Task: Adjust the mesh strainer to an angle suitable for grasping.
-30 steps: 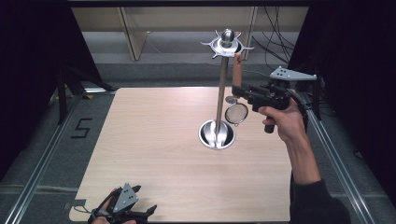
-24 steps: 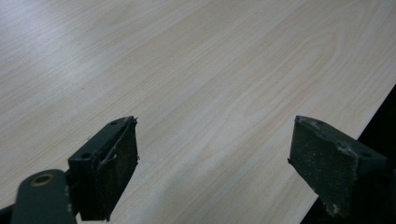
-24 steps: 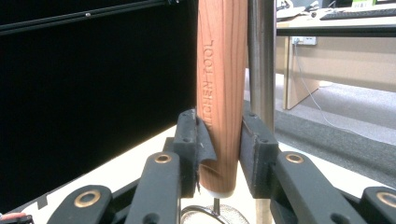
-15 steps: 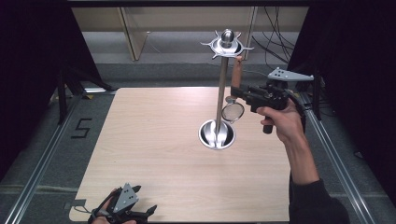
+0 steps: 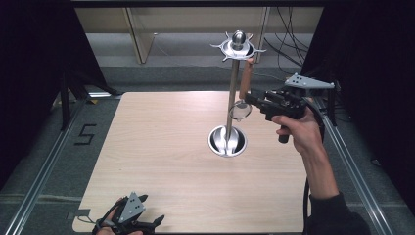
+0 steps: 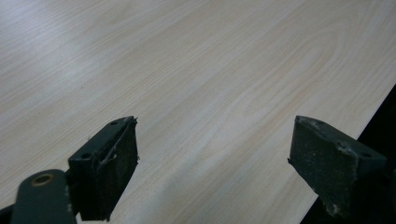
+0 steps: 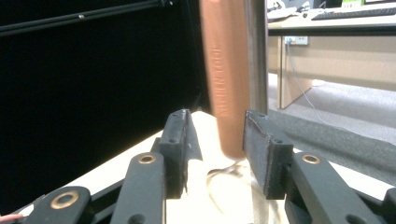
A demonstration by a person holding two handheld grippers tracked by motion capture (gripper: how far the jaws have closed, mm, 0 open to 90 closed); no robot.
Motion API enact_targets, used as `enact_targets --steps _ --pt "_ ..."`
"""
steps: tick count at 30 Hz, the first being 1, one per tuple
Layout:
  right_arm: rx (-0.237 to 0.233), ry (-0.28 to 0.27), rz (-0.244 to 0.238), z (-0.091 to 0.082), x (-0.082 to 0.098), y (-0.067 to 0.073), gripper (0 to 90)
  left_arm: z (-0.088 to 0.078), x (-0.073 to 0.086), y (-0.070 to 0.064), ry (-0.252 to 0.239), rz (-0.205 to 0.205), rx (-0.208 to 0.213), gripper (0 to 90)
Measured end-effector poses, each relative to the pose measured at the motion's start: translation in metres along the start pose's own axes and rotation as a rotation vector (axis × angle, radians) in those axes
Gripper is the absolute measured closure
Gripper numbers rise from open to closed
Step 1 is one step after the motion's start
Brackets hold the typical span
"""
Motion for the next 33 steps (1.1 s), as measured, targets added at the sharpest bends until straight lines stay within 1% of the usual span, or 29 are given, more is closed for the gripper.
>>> enact_targets --steps 1,2,3,4,6,7,9,10,11,12,13,14,16,17,18,19,20,22,23,24,25,26,27,28,29,30,31,32,33 --pt "0.019 0.000 -0.011 -0.002 0.000 0.001 61.1 0.000 0.000 -0.001 0.001 -0.019 0.002 14.8" --pt "0.034 -0.005 -0.022 -0.003 0.001 0.002 60.9 0.000 0.000 0.001 0.002 0.020 0.001 14.8" --pt "0.028 -0.005 -0.028 -0.004 0.001 0.002 60.7 0.000 0.000 0.001 0.001 0.016 0.000 14.8" --pt "0.025 -0.004 -0.017 -0.005 0.002 0.002 60.6 0.000 0.000 0.002 -0.001 0.025 -0.004 14.8" --pt "0.028 -0.004 -0.019 -0.007 0.004 0.003 59.8 0.000 0.000 0.001 0.000 0.016 0.002 14.8" --pt "0.026 -0.011 -0.030 -0.009 0.005 0.003 59.4 0.000 0.000 0.001 0.002 0.016 0.002 14.8" --pt "0.027 -0.016 -0.025 -0.012 0.008 0.005 58.4 0.000 0.000 0.002 0.000 0.024 -0.004 14.8" --pt "0.031 -0.026 -0.036 -0.013 0.009 0.006 57.9 0.000 0.000 0.001 0.000 0.020 0.001 14.8" --pt "0.030 -0.016 -0.035 -0.014 0.011 0.008 57.1 0.000 0.000 0.001 -0.001 0.016 0.002 14.8" --pt "0.044 -0.021 -0.079 -0.015 0.012 0.007 56.4 0.000 0.000 0.002 0.004 0.025 0.000 14.8" --pt "0.078 0.001 -0.088 -0.018 0.015 0.012 55.0 0.000 0.000 0.002 0.001 0.022 -0.005 14.8" --pt "0.092 0.003 -0.095 -0.019 0.016 0.014 54.1 0.000 0.000 0.001 -0.006 0.016 -0.001 14.8" --pt "0.085 -0.006 -0.125 -0.021 0.018 0.016 53.3 0.001 0.000 0.001 -0.009 0.020 -0.003 14.8" --pt "0.089 -0.012 -0.135 -0.022 0.019 0.018 52.7 0.000 0.000 -0.001 0.002 -0.021 -0.001 14.8" --pt "0.082 -0.013 -0.128 -0.023 0.021 0.020 52.0 0.000 0.000 0.000 0.009 -0.009 0.009 14.8" --pt "0.082 -0.013 -0.128 -0.023 0.021 0.020 52.0 0.000 0.000 0.002 0.004 0.024 -0.002 14.8" --pt "0.087 -0.013 -0.142 -0.024 0.026 0.021 51.0 0.000 0.000 -0.001 0.001 -0.008 0.001 14.8" --pt "0.081 0.000 -0.119 -0.025 0.032 0.023 50.1 0.000 0.000 0.000 0.003 -0.006 0.000 14.8" --pt "0.081 0.000 -0.119 -0.025 0.032 0.023 50.1 0.000 0.000 -0.001 0.005 -0.011 0.003 14.8" --pt "0.086 -0.012 -0.135 -0.025 0.034 0.021 49.7 0.000 0.000 0.003 0.007 0.032 -0.001 14.8" --pt "0.084 -0.012 -0.129 -0.025 0.036 0.021 49.5 0.000 0.000 0.002 0.001 0.022 -0.006 14.8" --pt "0.088 -0.014 -0.118 -0.025 0.039 0.021 49.2 0.000 0.000 0.002 0.002 0.029 -0.004 14.8" --pt "0.083 -0.016 -0.125 -0.025 0.041 0.020 49.1 0.000 0.000 0.000 0.004 0.005 -0.003 14.8" --pt "0.068 -0.017 -0.106 -0.025 0.044 0.021 49.0 0.000 0.000 -0.001 0.004 -0.012 0.000 14.8" --pt "0.076 -0.025 -0.128 -0.026 0.045 0.019 49.0 0.000 0.000 0.002 0.003 0.028 -0.003 14.8" --pt "0.070 -0.013 -0.121 -0.024 0.047 0.019 48.5 0.000 0.000 0.000 0.003 -0.005 -0.002 14.8" --pt "0.076 -0.008 -0.129 -0.024 0.048 0.018 48.3 -0.001 0.000 0.001 0.007 0.020 -0.009 14.8" --pt "0.077 0.002 -0.098 -0.024 0.049 0.020 48.1 -0.001 0.000 0.000 0.002 0.007 -0.010 14.8" --pt "0.077 -0.005 -0.114 -0.023 0.049 0.019 47.7 0.000 0.000 0.001 -0.003 0.022 -0.009 14.8"
Point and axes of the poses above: each handheld gripper's, and its own axes: z roughly forward along the jaws, x roughly out of its underside, y roughly to its left, the point moved 1 cm from there along z, roughly forward along the jaws, and after that the axes turned 10 degrees about z, right-handed, at the moved point
